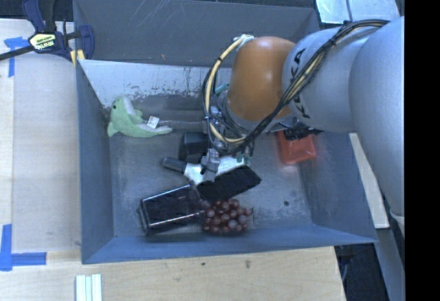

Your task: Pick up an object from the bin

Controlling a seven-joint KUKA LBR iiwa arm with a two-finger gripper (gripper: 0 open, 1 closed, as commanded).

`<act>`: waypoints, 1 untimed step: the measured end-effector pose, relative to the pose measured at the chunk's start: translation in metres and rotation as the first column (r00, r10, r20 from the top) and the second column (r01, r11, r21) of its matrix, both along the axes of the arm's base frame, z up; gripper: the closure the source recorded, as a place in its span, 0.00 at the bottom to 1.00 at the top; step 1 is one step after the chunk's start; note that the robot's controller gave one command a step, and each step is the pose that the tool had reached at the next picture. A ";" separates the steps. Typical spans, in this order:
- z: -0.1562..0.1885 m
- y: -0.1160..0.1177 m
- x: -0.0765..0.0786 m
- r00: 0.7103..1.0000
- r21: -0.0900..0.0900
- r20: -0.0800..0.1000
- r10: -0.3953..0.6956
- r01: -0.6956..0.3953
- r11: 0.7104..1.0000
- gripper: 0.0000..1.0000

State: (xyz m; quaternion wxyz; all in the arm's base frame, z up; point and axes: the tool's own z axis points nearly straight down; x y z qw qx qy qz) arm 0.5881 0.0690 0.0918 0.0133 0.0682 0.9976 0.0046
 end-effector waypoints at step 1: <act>-0.007 -0.005 0.005 1.000 0.008 0.012 -0.019 0.019 1.000 0.00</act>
Offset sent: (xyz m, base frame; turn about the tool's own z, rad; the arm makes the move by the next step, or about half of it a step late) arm -0.0255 -0.0101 -0.0199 0.2251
